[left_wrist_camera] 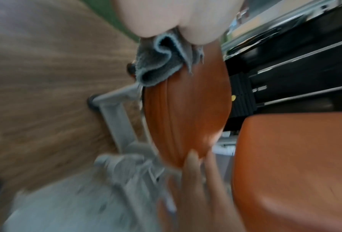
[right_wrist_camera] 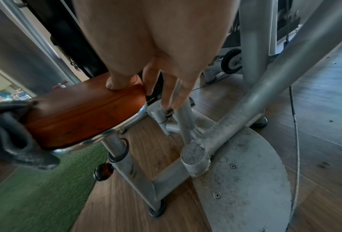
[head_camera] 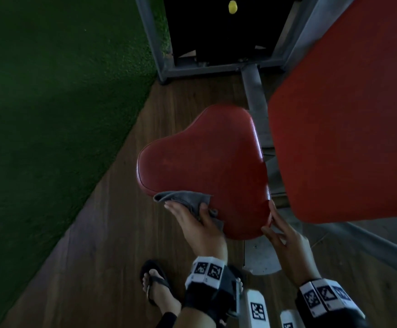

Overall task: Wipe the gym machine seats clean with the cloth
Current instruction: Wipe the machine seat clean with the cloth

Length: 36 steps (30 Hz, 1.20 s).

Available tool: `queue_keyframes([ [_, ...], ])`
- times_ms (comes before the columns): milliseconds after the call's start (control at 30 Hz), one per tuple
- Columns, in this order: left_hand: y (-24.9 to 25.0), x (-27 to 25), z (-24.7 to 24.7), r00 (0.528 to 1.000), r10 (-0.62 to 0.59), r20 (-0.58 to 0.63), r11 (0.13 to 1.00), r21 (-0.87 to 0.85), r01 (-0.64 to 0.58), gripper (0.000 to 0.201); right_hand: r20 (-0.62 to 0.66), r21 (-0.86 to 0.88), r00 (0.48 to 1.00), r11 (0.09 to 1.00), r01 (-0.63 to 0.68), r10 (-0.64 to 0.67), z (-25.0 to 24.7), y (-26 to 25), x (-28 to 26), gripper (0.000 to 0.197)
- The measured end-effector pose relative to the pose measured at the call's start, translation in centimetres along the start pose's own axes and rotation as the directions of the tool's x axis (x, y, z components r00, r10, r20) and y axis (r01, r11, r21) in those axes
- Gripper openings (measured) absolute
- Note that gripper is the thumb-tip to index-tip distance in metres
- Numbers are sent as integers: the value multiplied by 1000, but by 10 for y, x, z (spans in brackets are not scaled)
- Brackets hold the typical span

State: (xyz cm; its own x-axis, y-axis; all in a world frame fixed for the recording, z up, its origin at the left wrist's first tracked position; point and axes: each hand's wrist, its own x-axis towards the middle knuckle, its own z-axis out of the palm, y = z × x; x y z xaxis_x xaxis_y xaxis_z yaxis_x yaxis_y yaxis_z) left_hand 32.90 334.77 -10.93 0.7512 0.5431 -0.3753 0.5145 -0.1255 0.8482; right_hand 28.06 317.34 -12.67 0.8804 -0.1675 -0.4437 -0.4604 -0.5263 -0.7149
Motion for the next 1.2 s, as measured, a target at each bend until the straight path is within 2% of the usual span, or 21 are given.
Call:
queue_keyframes([
  [133,13,34,-8,989,-41,-144,999,-6,41,81,-18,-26,1000,999,19,-20,3,3,0,65],
  [233,15,32,-6,986,-30,-166,999,8,32,80,-37,-26,999,1000,9,-10,3,1,-1,64],
  [400,1,-13,6,1000,8,-1,998,69,-8,78,-36,-12,999,1000,12,-13,3,1,0,66],
  [533,-3,-17,3,999,14,51,998,64,-17,79,-30,19,999,1000,18,-18,3,1,0,64],
  [733,12,44,-16,987,-8,-163,998,62,18,83,-51,52,998,998,36,-33,7,2,0,68],
  [833,14,54,-20,980,-9,-199,996,86,27,82,-43,57,998,997,42,-40,7,1,-1,66],
  [933,12,35,-12,988,33,-149,994,105,-18,82,-41,55,999,998,38,-36,7,1,-1,68],
  [1033,2,2,3,998,58,-23,987,151,-54,81,-38,61,999,998,18,-15,6,1,0,68],
  [1133,-15,-18,13,976,176,127,957,208,-200,78,-34,37,999,999,27,-26,5,0,-1,67],
  [1200,-27,-13,15,935,269,230,891,310,-333,73,-34,21,999,999,31,-30,6,0,-1,67],
])
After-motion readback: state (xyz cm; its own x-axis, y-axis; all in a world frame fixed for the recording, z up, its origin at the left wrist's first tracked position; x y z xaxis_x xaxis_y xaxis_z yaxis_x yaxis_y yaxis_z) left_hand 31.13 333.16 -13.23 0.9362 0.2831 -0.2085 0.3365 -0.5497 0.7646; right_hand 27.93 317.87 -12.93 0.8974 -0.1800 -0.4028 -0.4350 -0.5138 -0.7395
